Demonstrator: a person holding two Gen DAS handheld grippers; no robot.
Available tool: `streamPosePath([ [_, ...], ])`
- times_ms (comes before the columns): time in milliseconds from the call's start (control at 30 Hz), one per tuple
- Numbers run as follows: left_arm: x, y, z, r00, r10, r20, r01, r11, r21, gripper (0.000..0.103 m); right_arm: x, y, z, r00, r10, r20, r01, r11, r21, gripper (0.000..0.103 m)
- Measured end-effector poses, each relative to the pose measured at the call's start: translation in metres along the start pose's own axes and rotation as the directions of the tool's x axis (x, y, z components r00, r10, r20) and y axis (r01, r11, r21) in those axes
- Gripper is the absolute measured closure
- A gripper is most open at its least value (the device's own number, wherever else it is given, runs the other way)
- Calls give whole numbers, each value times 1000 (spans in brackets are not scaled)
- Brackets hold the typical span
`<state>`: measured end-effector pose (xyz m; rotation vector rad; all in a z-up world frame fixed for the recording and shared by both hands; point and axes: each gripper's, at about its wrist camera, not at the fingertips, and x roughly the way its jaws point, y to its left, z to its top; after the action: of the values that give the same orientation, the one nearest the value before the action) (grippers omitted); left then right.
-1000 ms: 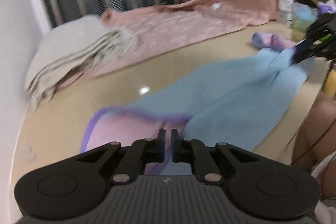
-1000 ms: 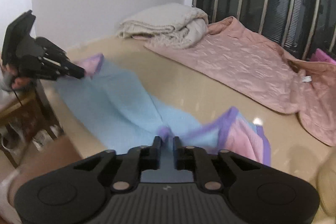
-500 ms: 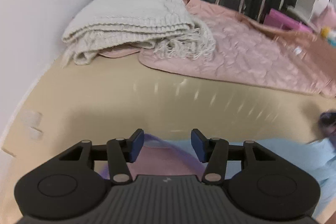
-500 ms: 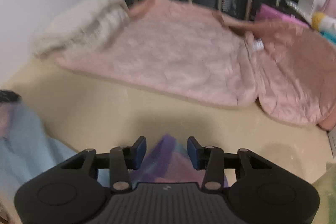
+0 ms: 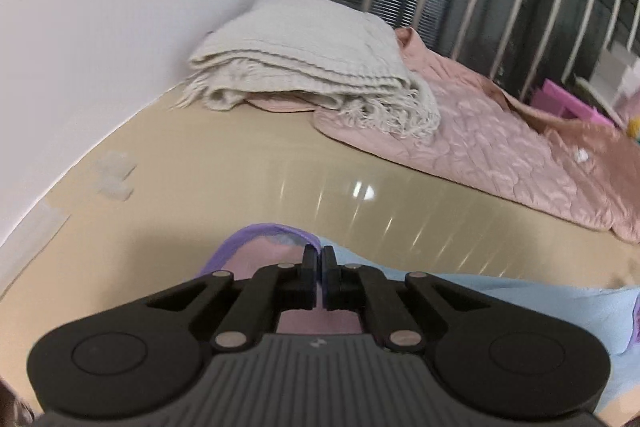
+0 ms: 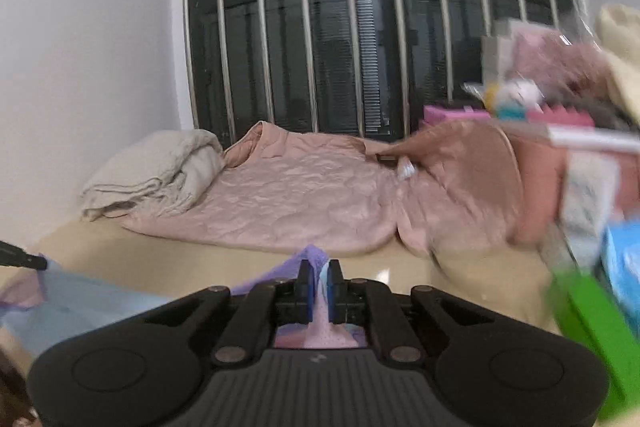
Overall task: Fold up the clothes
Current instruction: 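Fold the garment over with both grippers and open them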
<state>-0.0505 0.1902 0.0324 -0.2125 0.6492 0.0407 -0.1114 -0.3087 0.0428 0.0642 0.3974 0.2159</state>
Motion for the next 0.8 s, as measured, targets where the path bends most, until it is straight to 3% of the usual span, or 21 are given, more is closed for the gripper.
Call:
streamPosePath([
  [200, -1, 6, -11, 1000, 20, -21, -20, 999, -34, 97, -6, -2, -39, 991, -42, -125, 38, 999, -33, 95],
  [233, -4, 7, -11, 1000, 18, -10, -18, 999, -35, 95, -9, -1, -42, 990, -43, -131, 37, 998, -44, 90],
  [300, -11, 7, -12, 1000, 12, 9, -11, 1000, -21, 85, -20, -2, -37, 995, -33, -99, 30, 999, -35, 73],
  [333, -12, 7, -10, 1000, 11, 8, -11, 1000, -15, 76, -25, -3, -31, 997, -23, -71, 22, 1000, -18, 65],
  [367, -12, 8, -9, 1000, 10, -2, -10, 1000, -15, 69, -29, -3, -26, 999, -12, -43, 12, 1000, 1, 64],
  [400, -10, 7, -8, 1000, 5, -9, -5, 1000, -21, 69, -29, -2, -20, 1000, 3, -21, -3, 1000, 23, 64],
  [533, 0, 1, -6, 1000, -5, -15, 5, 1000, -17, 69, -9, 24, -9, 990, 139, -22, -138, 990, 40, 64],
  [633, 8, -7, -3, 1000, 14, -1, -14, 1000, 13, 81, 16, 70, -15, 964, 256, -71, -261, 963, -68, 67],
  [733, 19, -8, 2, 999, 32, -15, -32, 999, 20, 97, 36, 104, -25, 948, 290, -132, -307, 941, -139, 68],
  [800, 25, 2, 6, 999, 11, -38, -13, 999, -44, 102, 44, 114, -31, 946, 279, -167, -304, 940, -154, 68],
])
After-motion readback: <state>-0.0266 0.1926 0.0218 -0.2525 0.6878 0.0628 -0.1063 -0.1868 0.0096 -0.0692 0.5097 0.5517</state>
